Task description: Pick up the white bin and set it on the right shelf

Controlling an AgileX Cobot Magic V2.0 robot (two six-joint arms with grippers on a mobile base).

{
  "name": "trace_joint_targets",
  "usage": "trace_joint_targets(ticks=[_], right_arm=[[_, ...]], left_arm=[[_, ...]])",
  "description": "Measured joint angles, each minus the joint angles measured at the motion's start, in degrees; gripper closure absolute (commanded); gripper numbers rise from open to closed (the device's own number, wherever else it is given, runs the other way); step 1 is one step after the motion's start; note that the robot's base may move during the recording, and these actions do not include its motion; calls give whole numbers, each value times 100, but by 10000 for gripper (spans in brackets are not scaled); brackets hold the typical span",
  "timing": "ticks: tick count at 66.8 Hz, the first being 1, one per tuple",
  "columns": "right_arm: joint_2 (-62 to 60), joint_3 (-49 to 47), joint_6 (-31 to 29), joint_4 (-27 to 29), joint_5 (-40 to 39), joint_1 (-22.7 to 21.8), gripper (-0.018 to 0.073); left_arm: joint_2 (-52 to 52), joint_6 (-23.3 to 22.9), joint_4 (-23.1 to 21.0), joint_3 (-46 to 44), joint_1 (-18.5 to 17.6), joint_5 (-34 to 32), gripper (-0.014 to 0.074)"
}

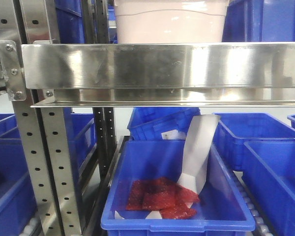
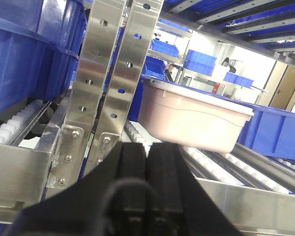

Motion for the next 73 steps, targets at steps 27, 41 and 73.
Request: trace_joint_targets(ticks=[27,41,73], right_arm=[[0,0,0,0,0,0,491],[0,0,3,0,0,0,491],[0,0,3,0,0,9,491]], left_arm=[[-340,-1986,3292,662,547,-339,715],[-640,-3744,4811,1110,1158,-95,715],[-1200,-3795,5219,1753,808,7,715]])
